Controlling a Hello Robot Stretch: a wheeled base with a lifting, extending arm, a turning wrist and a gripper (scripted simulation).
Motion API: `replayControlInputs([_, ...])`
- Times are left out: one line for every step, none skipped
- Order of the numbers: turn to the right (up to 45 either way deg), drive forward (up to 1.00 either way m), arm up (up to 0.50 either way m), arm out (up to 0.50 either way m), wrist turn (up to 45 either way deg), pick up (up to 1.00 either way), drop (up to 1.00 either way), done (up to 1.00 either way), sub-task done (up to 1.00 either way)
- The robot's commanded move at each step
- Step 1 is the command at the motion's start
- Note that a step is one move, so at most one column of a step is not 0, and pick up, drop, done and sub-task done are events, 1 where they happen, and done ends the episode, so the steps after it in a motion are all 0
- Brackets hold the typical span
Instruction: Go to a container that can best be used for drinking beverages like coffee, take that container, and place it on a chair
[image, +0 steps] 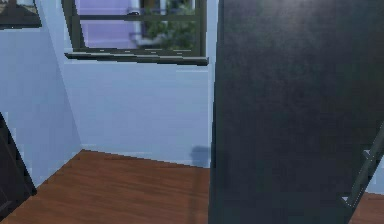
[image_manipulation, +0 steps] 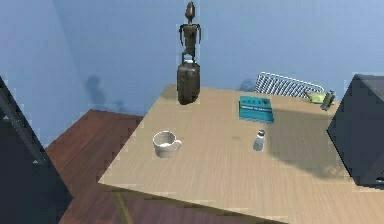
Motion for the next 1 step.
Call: replayControlInputs([0.0,0.00,0.50,0.00,0.0,0.00,0.00,0.00,0.00])
